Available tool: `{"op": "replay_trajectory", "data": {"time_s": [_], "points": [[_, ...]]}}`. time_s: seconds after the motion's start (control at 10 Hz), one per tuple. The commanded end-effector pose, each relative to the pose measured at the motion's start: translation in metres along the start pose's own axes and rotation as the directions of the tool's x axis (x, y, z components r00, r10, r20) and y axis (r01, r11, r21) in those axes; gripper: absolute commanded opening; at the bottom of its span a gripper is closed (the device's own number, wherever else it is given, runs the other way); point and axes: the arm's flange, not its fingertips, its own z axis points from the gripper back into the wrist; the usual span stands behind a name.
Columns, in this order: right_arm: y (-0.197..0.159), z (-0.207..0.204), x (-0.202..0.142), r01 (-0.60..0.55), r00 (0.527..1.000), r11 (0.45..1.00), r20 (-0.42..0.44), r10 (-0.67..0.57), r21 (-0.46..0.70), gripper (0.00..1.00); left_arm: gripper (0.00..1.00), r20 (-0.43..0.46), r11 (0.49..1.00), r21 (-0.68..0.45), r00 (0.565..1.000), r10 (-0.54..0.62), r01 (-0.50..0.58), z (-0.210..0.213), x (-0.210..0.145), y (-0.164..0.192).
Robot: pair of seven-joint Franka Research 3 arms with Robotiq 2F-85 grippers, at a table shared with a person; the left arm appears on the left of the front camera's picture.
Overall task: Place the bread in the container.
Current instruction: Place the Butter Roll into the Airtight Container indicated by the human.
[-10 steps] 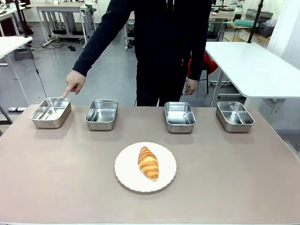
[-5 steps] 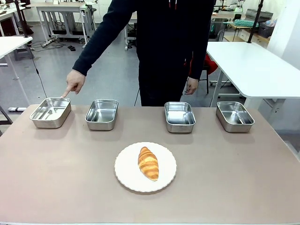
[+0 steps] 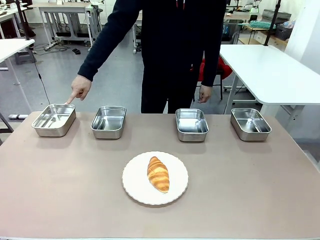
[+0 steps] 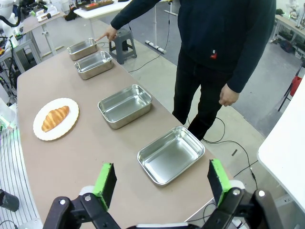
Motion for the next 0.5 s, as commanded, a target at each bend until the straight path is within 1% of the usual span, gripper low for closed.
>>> {"op": "replay_trajectory", "data": {"time_s": [0.0,0.2,0.3,0.4], "points": [[0.001,0.001,0.002,-0.005,1.0,1.0,0.001,0.005,0.0,1.0,1.0,-0.074,0.993,0.052,0.991,0.107,-0.104,-0.03,0.042,-0.029],[0.001,0.001,0.002,-0.005,1.0,1.0,0.001,0.005,0.0,1.0,1.0,-0.124,0.982,0.065,0.975,0.182,-0.175,-0.075,0.082,-0.067],[0.001,0.001,0.002,-0.005,1.0,1.0,0.001,0.005,0.0,1.0,1.0,-0.15,0.969,0.071,0.958,0.246,-0.237,-0.101,0.102,-0.091],[0.001,0.001,0.002,-0.005,1.0,1.0,0.001,0.005,0.0,1.0,1.0,-0.131,0.972,0.079,0.964,0.23,-0.221,-0.129,0.114,-0.114]]}}
